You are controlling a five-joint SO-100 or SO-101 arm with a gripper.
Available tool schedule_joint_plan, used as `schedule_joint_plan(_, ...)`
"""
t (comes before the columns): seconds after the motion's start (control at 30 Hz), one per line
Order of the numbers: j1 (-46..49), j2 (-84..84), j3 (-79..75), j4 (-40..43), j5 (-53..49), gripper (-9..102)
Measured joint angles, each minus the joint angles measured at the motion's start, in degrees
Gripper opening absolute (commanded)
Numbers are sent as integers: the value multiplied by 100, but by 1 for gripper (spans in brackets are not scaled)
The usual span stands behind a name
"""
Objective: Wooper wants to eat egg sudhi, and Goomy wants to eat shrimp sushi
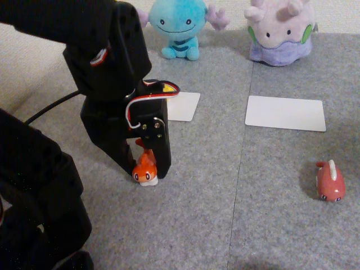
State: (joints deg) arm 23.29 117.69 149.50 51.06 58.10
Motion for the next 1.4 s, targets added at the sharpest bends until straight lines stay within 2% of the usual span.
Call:
schedule_joint_plan(0.1, 0, -132, -193, 141, 229, 1)
schedule_joint_plan(0.2, -44, -158, -668, 773, 422, 1)
schedule_joint_plan(0.37, -79, -343, -2180, 1767, 642, 1)
schedule_joint_plan(0.53, 264, -1028, -3946, 2364, 650, 1)
schedule_joint_plan(0.97, 1793, -5326, -8745, 2531, -62, 1)
schedule_joint_plan(1.17, 1679, -6917, -10380, 2646, -114, 1)
schedule_joint_plan(1.4, 1547, -7901, -11329, 2610, -70, 1)
